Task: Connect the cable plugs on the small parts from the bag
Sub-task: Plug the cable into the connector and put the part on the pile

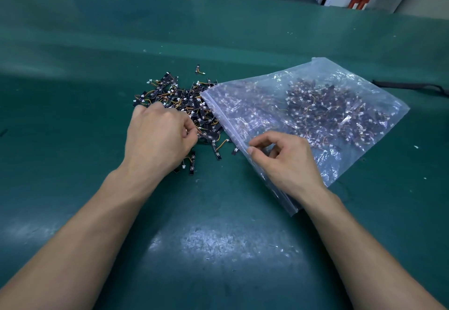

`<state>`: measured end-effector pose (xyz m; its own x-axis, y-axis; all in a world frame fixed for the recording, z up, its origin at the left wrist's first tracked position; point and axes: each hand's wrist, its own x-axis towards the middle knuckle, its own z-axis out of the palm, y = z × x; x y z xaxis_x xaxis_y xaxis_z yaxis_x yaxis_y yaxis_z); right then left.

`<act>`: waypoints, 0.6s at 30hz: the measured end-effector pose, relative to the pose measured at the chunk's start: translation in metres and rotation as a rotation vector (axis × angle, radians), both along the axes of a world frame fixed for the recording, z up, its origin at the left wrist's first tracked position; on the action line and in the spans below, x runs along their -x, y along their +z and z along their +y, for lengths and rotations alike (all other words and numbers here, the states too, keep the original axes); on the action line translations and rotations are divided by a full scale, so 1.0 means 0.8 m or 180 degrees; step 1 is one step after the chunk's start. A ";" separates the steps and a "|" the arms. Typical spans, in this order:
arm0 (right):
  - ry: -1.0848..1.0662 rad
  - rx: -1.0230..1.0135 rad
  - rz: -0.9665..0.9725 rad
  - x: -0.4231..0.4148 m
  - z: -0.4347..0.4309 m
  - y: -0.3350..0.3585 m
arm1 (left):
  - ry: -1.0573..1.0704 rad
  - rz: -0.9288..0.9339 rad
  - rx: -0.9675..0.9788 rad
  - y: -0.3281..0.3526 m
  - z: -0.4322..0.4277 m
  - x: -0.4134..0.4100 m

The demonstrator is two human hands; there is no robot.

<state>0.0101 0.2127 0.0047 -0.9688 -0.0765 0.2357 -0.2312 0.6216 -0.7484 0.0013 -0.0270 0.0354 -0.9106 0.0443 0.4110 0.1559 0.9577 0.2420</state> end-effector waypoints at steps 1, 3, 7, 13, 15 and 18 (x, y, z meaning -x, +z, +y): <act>-0.0016 0.0012 0.0011 0.000 0.000 0.000 | -0.0033 0.0055 -0.0031 0.001 0.001 -0.001; -0.0012 0.0086 0.0052 0.000 0.000 0.002 | -0.0189 0.0205 -0.0133 0.002 0.003 -0.003; 0.0126 0.0359 0.0036 -0.002 -0.002 0.005 | -0.0706 0.0701 -0.0223 0.004 0.016 -0.009; 0.0604 0.0970 -0.0260 -0.005 -0.007 0.013 | -0.1276 0.1059 -0.0167 -0.001 0.033 -0.015; 0.0640 0.0896 -0.0275 -0.004 -0.008 0.014 | -0.1363 0.1047 -0.0123 -0.002 0.033 -0.014; 0.0672 0.0699 -0.0313 -0.003 -0.005 0.010 | -0.1503 0.0958 -0.0037 -0.005 0.029 -0.012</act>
